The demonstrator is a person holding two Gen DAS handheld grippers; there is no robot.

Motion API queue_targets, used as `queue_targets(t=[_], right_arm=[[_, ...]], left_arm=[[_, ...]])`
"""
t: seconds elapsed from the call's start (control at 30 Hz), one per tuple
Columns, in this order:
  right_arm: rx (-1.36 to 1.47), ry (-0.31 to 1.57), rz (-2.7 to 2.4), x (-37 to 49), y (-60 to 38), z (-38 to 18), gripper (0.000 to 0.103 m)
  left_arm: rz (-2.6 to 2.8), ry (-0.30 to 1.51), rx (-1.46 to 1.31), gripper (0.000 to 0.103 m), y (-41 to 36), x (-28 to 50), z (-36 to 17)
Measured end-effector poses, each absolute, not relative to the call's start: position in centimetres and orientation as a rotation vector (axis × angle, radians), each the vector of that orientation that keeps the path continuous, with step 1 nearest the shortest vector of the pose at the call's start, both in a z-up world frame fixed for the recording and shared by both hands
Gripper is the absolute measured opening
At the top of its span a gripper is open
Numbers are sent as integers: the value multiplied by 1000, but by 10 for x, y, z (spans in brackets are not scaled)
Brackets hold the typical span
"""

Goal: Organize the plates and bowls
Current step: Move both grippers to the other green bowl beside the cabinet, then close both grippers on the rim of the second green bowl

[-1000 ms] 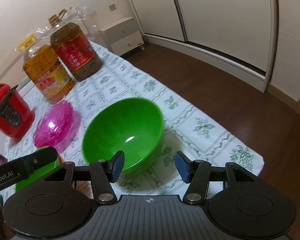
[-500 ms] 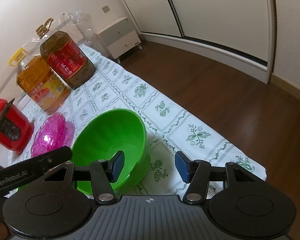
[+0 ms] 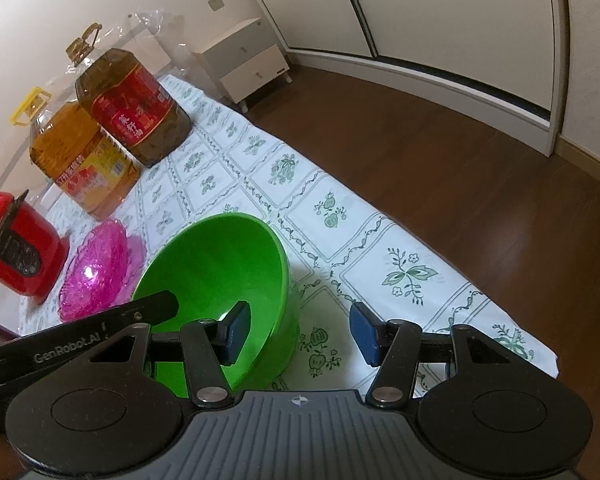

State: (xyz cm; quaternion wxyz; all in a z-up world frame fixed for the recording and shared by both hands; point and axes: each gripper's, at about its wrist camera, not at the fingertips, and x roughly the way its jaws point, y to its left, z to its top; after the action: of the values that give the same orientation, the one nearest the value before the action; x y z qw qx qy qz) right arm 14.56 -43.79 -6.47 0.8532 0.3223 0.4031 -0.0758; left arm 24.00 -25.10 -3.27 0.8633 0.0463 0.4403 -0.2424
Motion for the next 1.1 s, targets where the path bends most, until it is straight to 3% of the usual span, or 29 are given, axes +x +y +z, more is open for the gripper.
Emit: queue_targets(t=[0.23, 0.47, 0.7, 1.1], right_arm=[[670, 851, -150, 150, -437, -68, 54], [664, 868, -138, 154, -434, -72, 34], [657, 869, -124, 157, -430, -70, 17], [665, 871, -123, 155, -433, -71, 16]], left_arm=[[-508, 936, 106, 51, -255, 242, -41], [-490, 934, 116, 38, -253, 244, -44], [-486, 925, 147, 34, -255, 243, -42], [-484, 908, 142, 22, -252, 241, -37]])
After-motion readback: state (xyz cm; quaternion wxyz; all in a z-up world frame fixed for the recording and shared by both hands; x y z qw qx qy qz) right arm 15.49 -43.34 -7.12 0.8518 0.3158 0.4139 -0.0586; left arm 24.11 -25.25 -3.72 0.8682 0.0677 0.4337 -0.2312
